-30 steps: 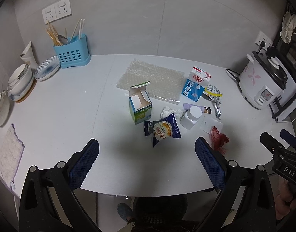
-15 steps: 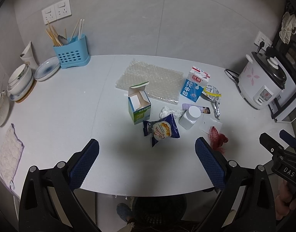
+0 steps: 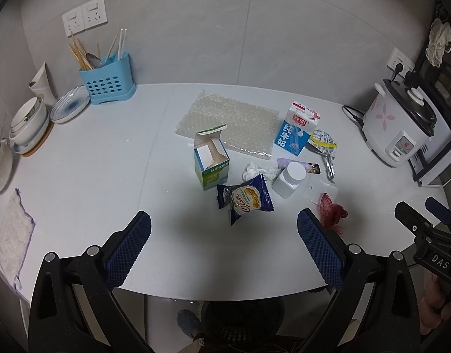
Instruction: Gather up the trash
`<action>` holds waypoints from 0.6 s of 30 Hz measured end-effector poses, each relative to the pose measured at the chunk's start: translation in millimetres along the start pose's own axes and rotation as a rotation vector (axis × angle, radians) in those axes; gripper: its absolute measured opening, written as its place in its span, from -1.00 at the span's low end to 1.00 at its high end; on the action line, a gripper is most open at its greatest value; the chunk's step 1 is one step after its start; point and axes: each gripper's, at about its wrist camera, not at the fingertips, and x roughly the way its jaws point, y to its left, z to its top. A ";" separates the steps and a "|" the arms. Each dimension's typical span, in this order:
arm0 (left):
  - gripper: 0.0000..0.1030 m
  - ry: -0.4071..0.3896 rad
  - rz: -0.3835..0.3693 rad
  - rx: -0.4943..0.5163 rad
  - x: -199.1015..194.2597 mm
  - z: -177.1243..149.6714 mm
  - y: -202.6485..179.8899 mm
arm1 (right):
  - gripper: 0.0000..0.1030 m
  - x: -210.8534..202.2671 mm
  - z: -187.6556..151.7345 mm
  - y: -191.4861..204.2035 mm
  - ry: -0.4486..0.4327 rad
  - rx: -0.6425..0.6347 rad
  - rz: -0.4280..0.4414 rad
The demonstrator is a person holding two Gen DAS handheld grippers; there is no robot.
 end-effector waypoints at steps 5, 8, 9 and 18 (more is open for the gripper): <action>0.88 0.003 0.000 0.004 2.1 2.0 -1.2 | 0.87 2.4 3.6 1.5 0.003 0.000 -0.001; 0.88 0.004 -0.001 0.004 3.8 3.5 -1.2 | 0.87 5.0 5.1 2.3 0.005 -0.001 -0.001; 0.88 0.004 -0.001 0.003 3.8 3.3 -1.2 | 0.87 5.8 5.8 2.4 0.005 -0.001 -0.001; 0.88 0.017 0.026 -0.014 33.8 14.5 6.2 | 0.87 31.7 9.0 9.4 0.018 -0.026 -0.002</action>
